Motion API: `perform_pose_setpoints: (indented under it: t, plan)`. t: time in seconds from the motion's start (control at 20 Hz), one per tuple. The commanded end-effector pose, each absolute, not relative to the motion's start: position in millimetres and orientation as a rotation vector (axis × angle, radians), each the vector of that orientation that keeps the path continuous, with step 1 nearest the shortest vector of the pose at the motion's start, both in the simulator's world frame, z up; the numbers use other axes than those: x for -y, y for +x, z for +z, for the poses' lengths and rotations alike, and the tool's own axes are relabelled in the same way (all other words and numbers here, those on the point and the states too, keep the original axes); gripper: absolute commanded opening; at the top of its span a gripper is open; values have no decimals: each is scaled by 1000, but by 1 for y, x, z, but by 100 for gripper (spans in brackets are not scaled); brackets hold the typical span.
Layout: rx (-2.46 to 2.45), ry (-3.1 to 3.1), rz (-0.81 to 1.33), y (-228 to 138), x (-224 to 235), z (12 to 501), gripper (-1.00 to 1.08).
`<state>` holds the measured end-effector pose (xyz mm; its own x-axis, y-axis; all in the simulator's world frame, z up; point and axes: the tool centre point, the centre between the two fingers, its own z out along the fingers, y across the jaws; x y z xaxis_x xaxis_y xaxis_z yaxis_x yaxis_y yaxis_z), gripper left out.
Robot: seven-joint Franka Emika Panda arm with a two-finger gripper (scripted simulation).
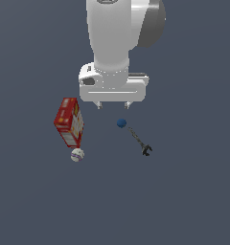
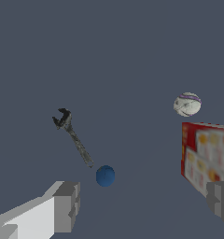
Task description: Pick up a designated object from a clutter of objects.
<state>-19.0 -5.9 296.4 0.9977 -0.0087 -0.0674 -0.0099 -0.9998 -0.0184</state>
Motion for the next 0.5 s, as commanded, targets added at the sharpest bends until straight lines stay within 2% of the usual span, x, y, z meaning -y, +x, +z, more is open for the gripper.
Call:
perform_pose_setpoints:
  t: [0.0,0.45]
  plan:
    - [-15,-3121,105,-19,6,296,100]
    - [51,-3138,44,-14,9,314,100]
